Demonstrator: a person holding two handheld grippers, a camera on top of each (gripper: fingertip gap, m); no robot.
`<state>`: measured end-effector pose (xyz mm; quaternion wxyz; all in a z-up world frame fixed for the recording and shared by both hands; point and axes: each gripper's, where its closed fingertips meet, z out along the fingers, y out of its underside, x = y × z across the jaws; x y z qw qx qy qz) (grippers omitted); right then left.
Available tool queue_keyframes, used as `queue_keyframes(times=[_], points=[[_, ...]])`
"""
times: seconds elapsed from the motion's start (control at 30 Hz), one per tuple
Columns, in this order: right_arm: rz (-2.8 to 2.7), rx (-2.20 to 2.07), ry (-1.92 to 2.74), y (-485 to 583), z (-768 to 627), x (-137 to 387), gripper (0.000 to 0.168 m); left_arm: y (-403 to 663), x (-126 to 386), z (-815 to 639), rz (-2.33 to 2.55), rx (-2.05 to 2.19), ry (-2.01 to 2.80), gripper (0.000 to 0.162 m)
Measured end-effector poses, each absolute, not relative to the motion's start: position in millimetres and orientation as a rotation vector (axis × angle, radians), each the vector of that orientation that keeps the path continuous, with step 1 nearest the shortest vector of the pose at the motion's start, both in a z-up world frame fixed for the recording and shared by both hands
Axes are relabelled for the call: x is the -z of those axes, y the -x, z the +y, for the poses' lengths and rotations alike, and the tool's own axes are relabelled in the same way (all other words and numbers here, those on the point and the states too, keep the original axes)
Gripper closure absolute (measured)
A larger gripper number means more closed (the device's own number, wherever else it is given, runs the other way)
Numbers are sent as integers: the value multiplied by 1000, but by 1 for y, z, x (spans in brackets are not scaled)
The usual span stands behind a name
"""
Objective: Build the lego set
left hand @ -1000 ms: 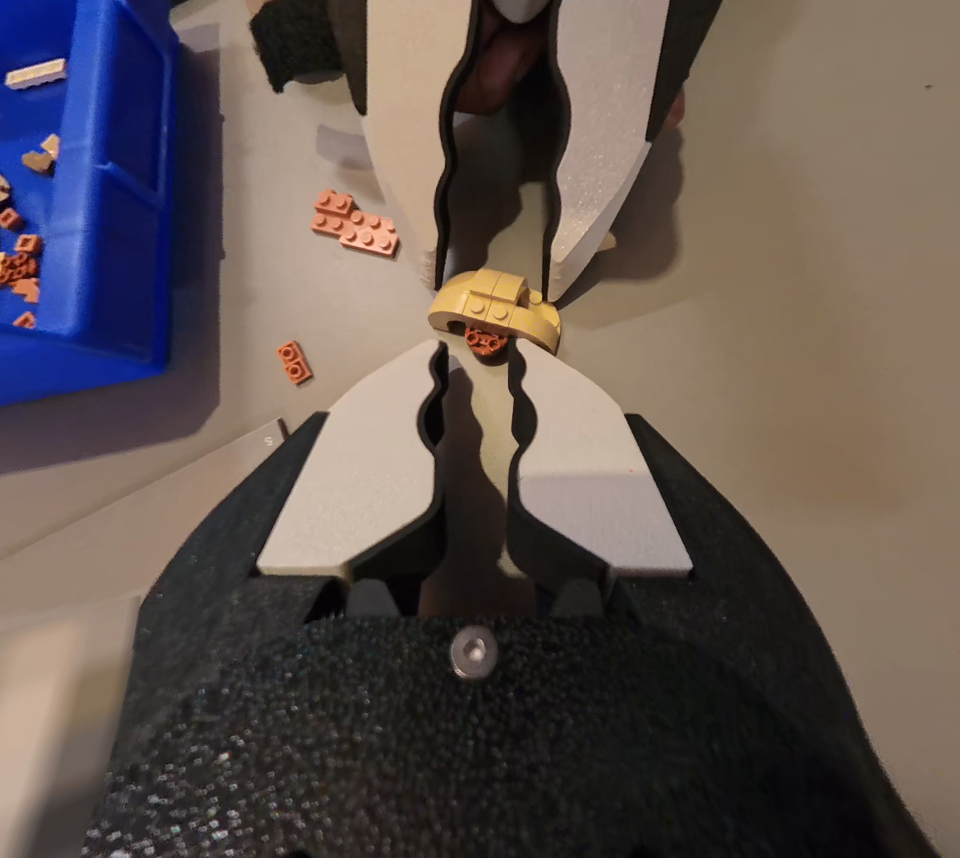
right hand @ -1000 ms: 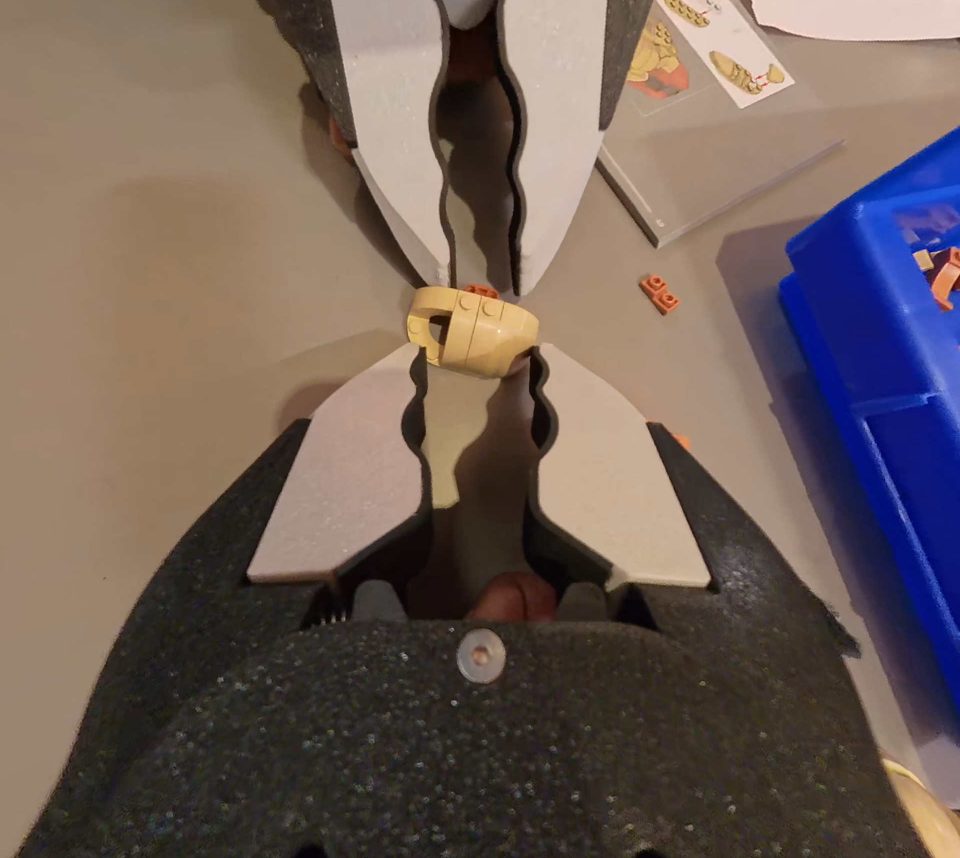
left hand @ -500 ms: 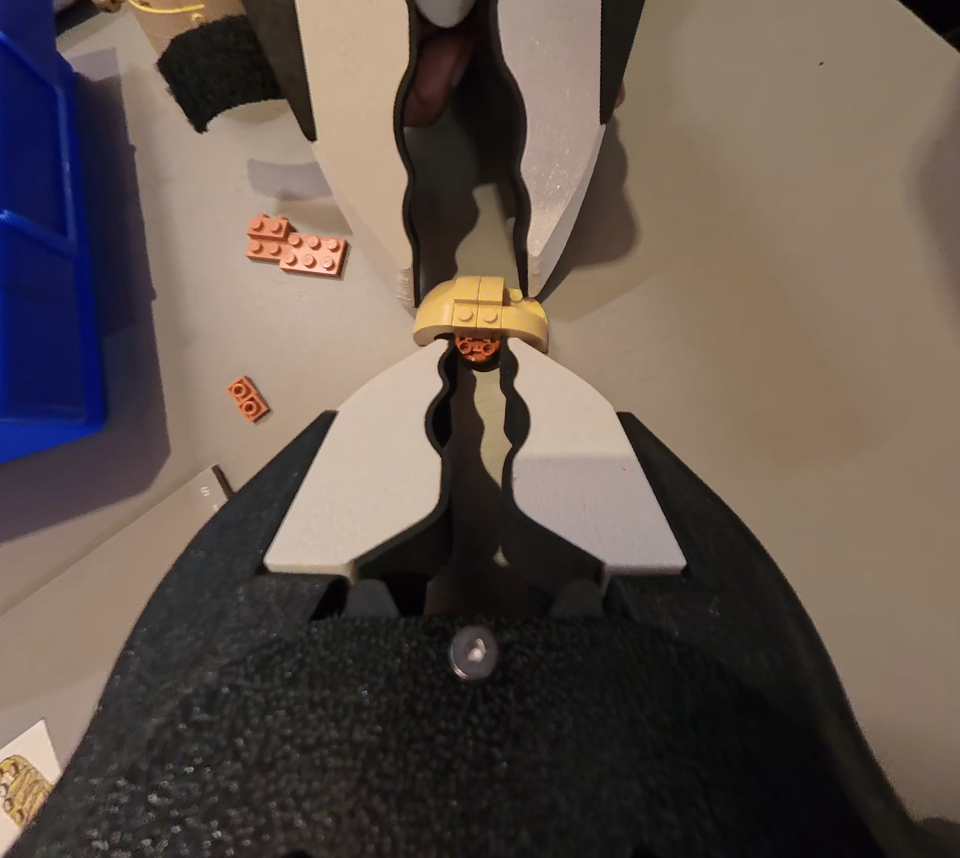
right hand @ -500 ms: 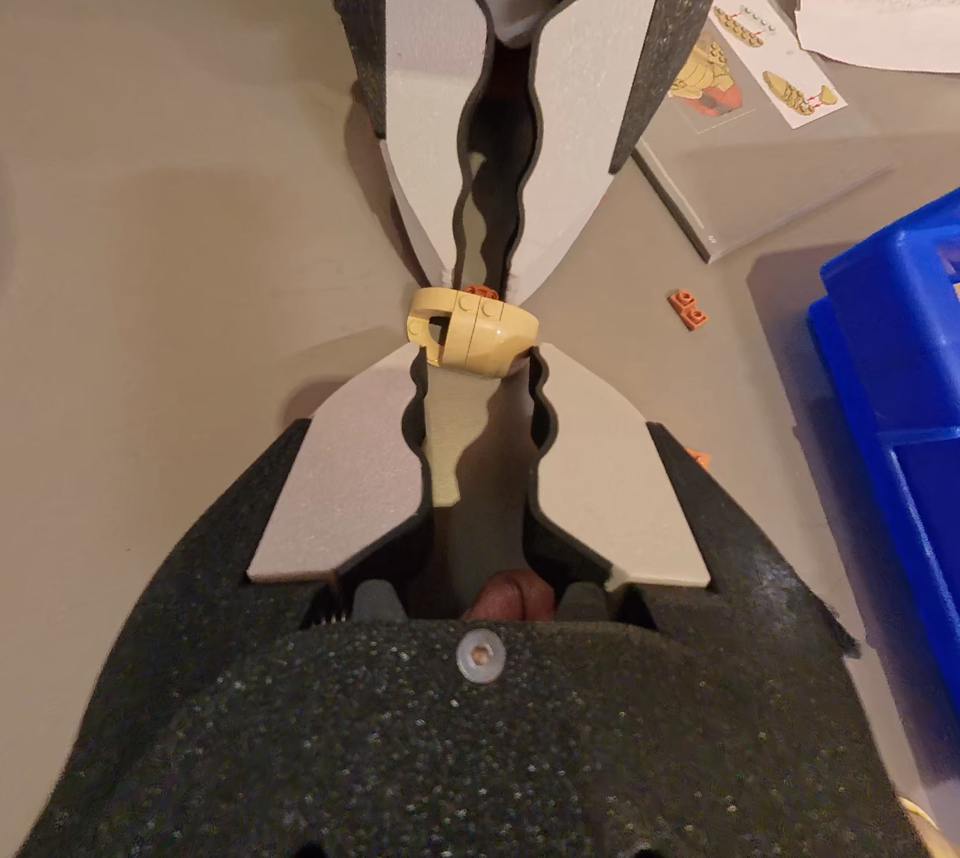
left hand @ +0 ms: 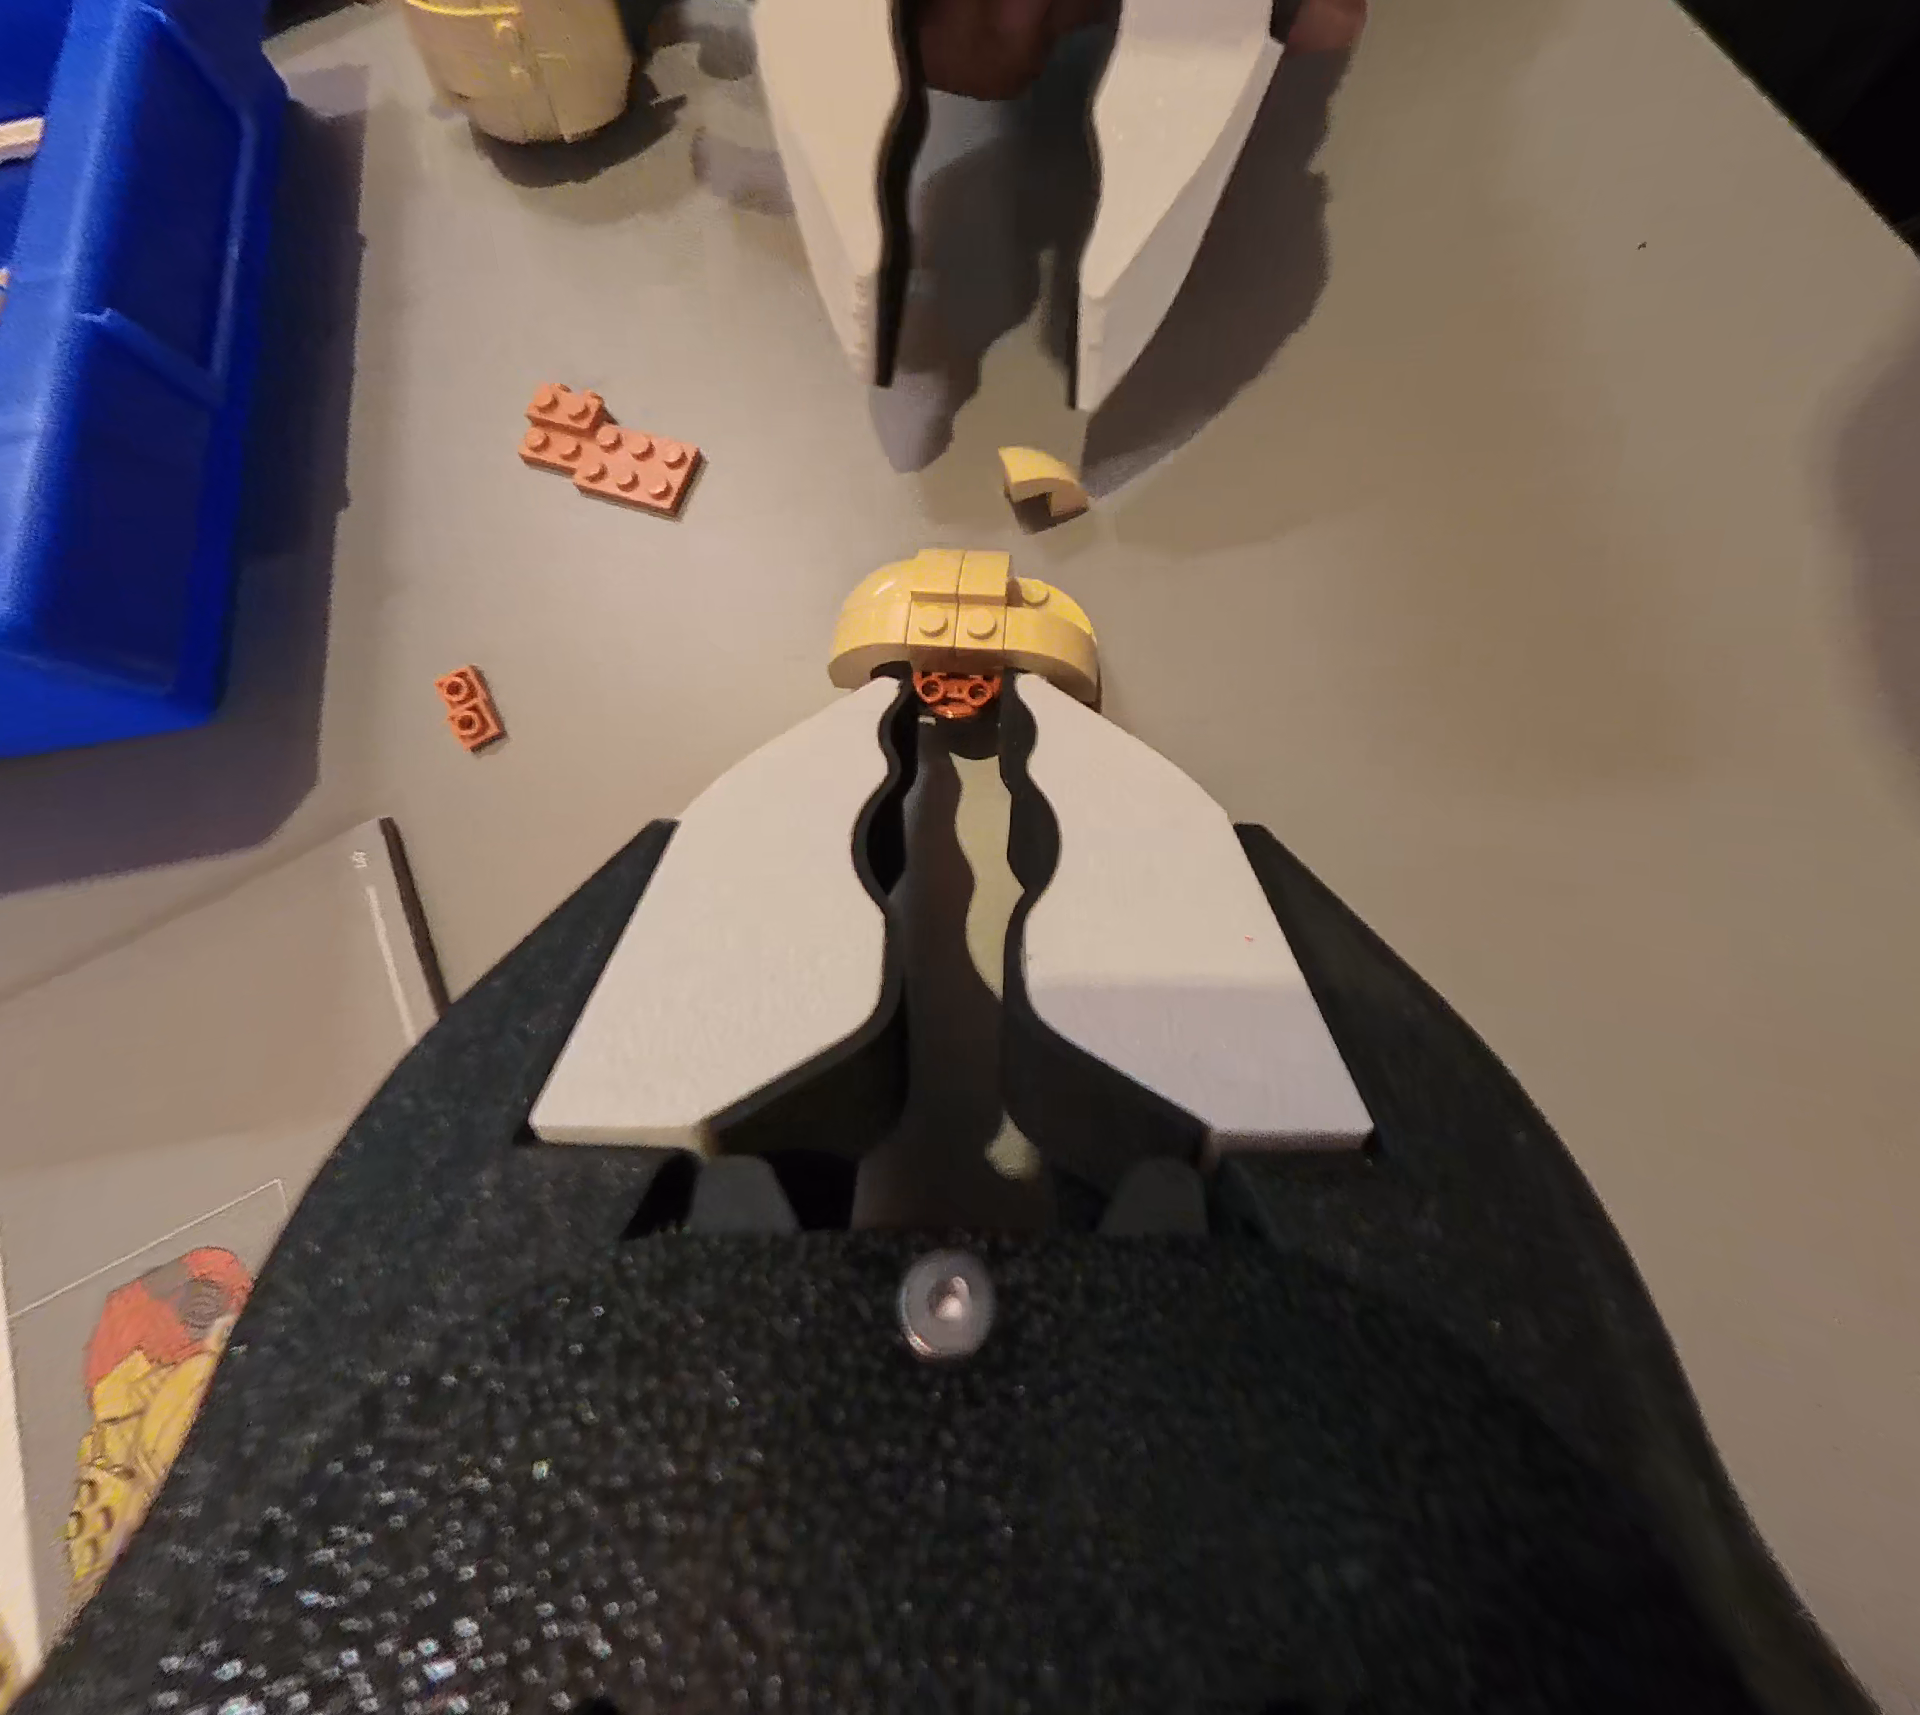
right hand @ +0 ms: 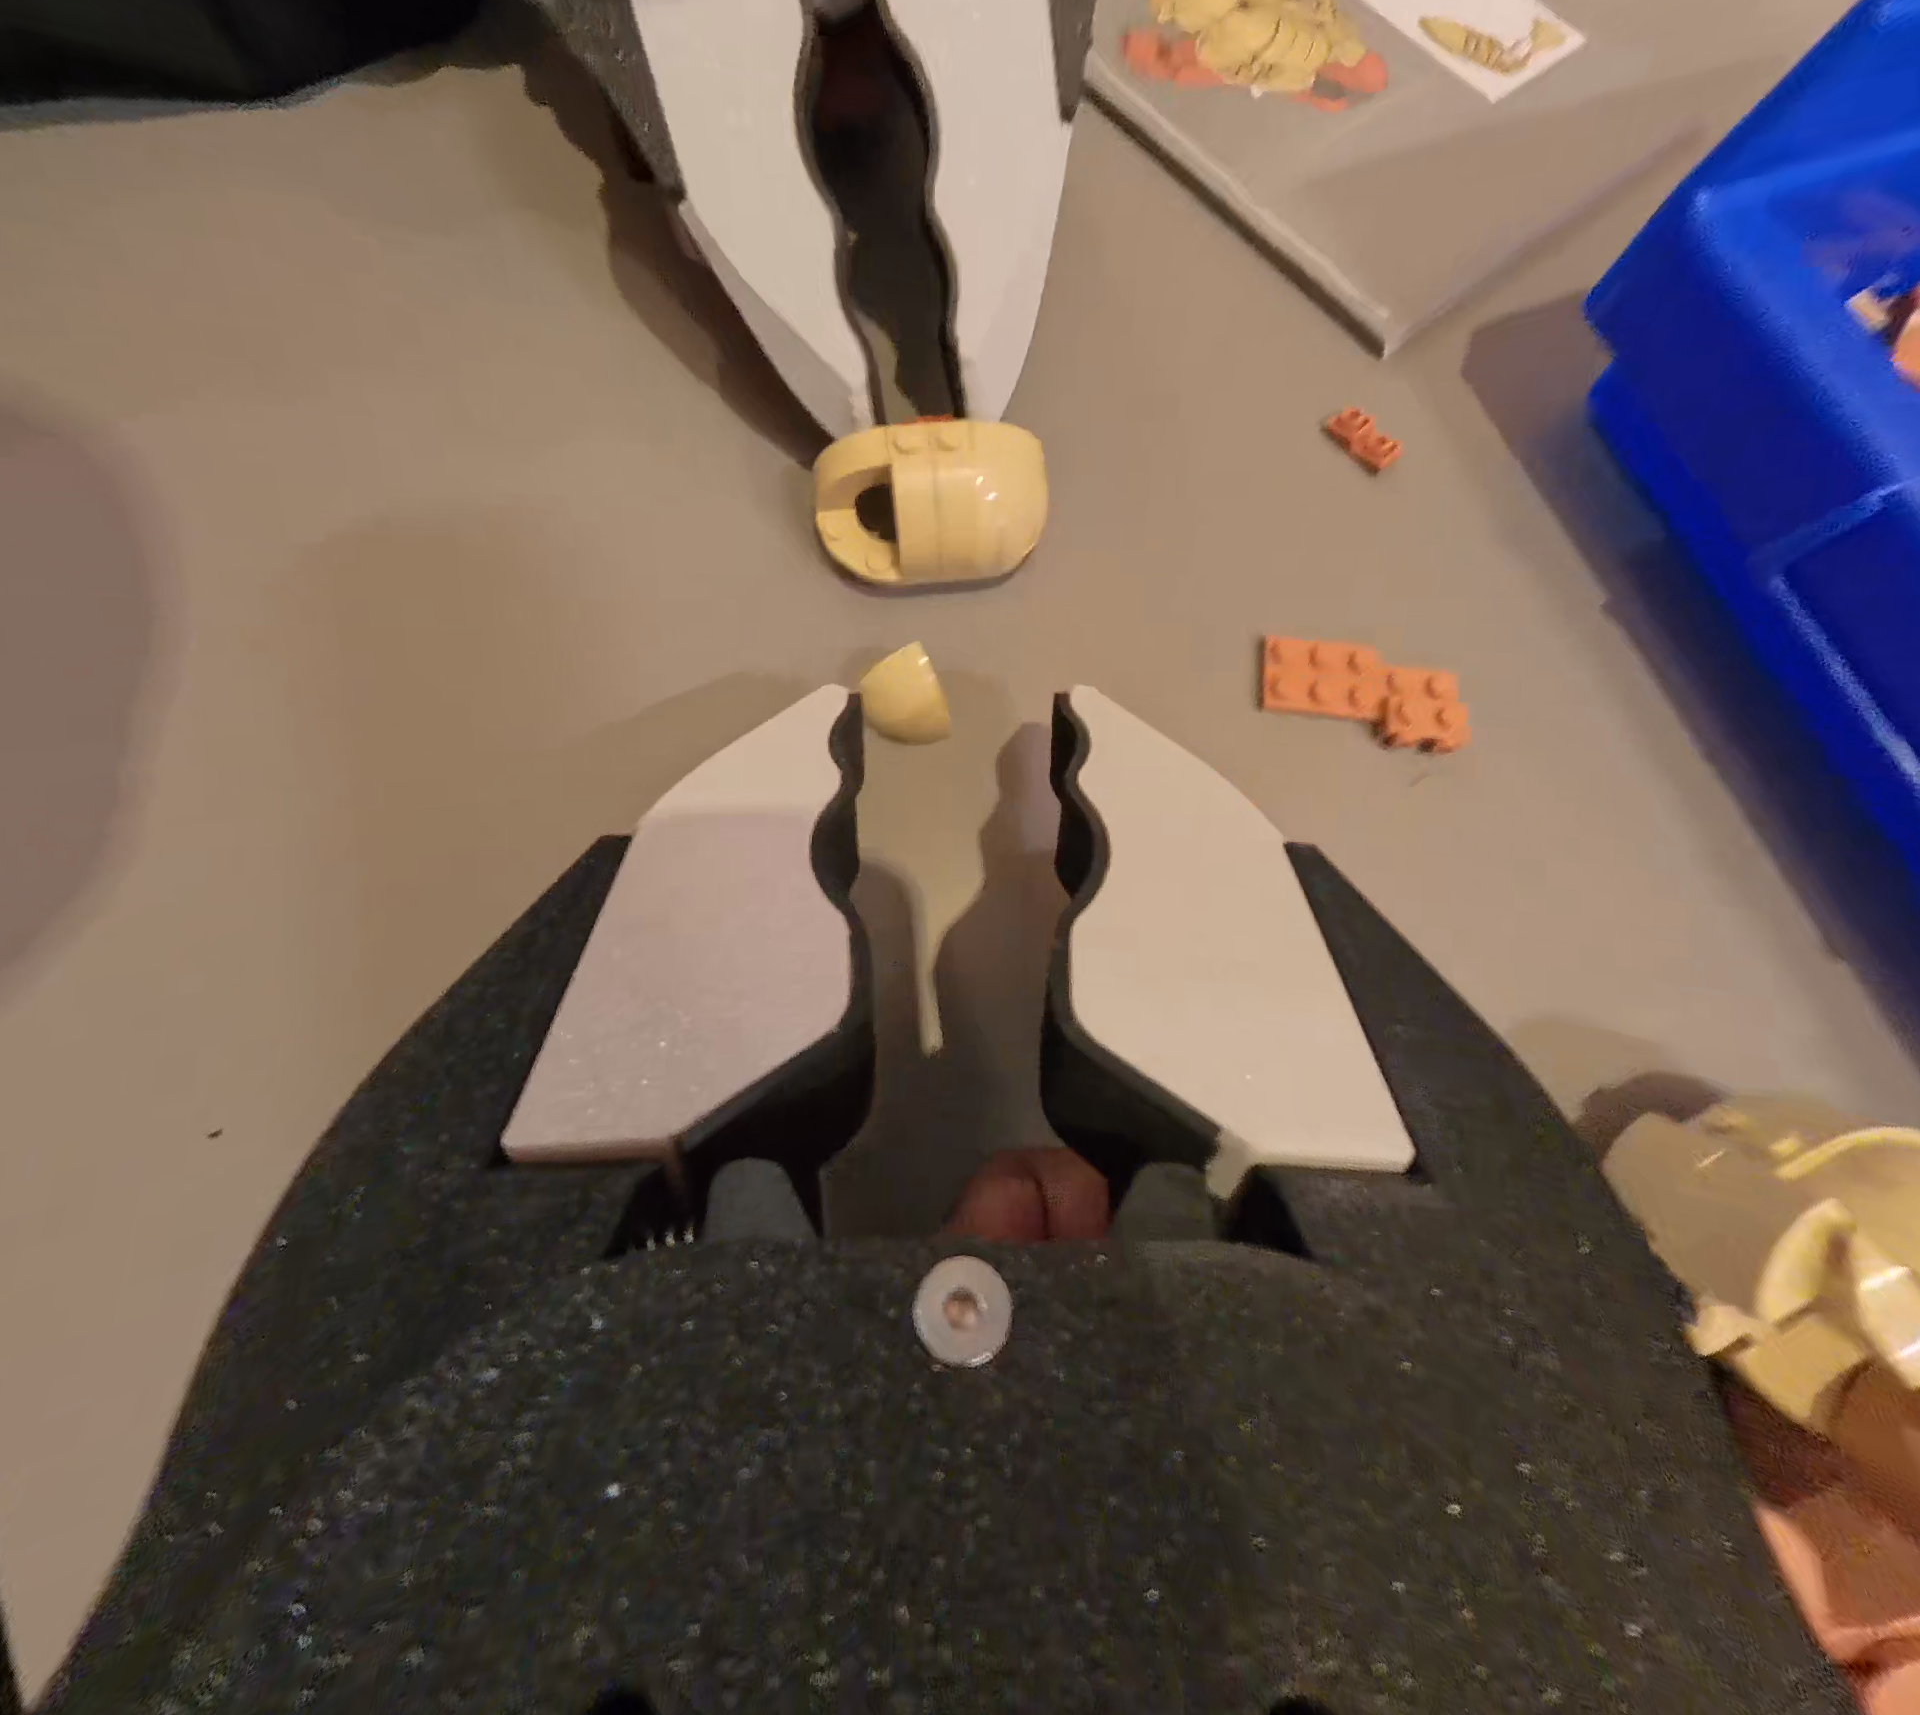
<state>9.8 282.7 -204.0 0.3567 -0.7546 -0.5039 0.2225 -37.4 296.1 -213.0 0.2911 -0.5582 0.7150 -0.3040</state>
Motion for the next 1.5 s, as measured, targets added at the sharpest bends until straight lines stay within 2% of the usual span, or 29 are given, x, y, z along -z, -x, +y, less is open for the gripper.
queue_keyframes(times=[0.53, 1.13, 1.3, 1.5], points=[[-1303, -433, 1986, 1, 274, 218, 133, 47, 213, 280, 1823, 722, 1537, 148], [-1198, -453, 1873, 3, 287, 195, 124, 55, 211, 265, 1783, 697, 1539, 147], [-1178, -401, 1867, -4, 292, 197, 129, 55, 212, 265, 1789, 695, 1544, 147], [-1142, -351, 1859, -11, 299, 195, 142, 55, 214, 265, 1795, 691, 1552, 147]])
